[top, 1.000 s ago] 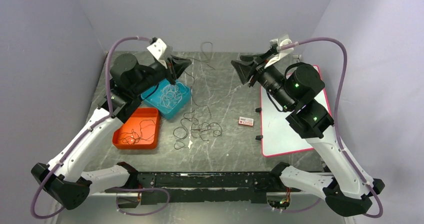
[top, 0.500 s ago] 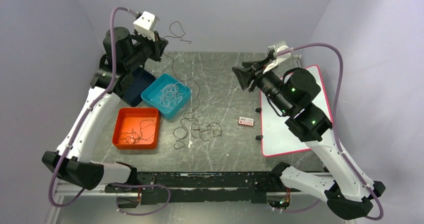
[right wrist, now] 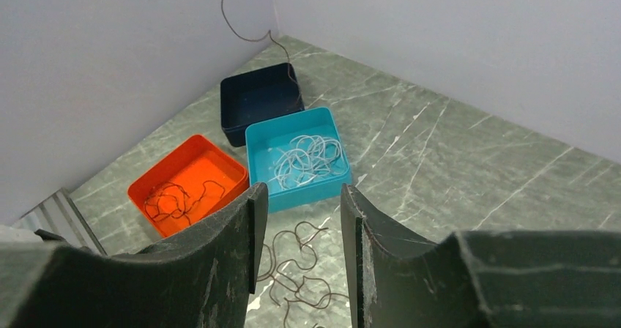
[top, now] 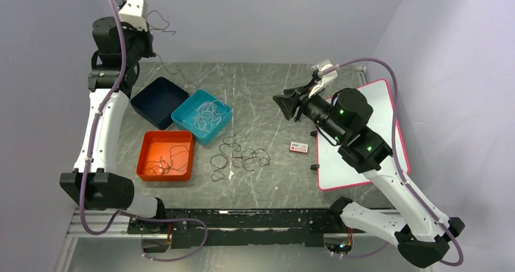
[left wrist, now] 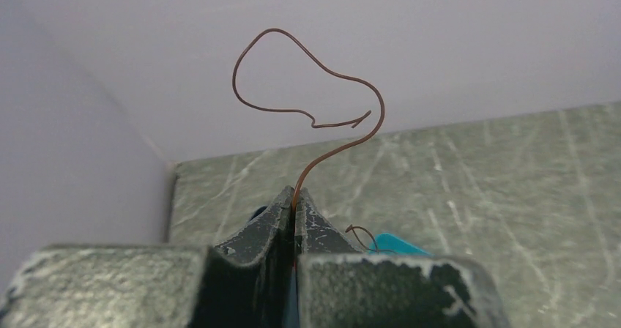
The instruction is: Untangle the cables
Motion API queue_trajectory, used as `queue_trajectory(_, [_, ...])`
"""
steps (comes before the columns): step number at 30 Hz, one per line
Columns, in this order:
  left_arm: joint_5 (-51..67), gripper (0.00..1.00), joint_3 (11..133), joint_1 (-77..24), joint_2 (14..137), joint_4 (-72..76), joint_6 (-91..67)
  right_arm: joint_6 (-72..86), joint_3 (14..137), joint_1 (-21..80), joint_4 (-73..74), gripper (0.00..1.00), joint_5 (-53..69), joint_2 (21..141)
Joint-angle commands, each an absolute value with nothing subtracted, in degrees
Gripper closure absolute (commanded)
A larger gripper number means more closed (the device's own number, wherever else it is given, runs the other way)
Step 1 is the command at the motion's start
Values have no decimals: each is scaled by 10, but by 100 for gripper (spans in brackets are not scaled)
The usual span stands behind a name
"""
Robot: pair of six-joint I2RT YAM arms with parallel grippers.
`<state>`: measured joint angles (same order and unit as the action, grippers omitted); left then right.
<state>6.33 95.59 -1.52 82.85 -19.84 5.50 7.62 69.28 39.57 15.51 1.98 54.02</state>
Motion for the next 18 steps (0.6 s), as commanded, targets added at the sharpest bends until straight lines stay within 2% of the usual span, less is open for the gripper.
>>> queue_trajectory(1, [18,93,950,20,836,-166,95,88,681,393,134,55,39,532])
queue_trajectory(7, [-22,93,905,48,842,-99,155,94,666,393,131,55,49,533])
queue_trajectory(18, [-29,93,837,85,852,-12,236,97,655,393,128,55,56,547])
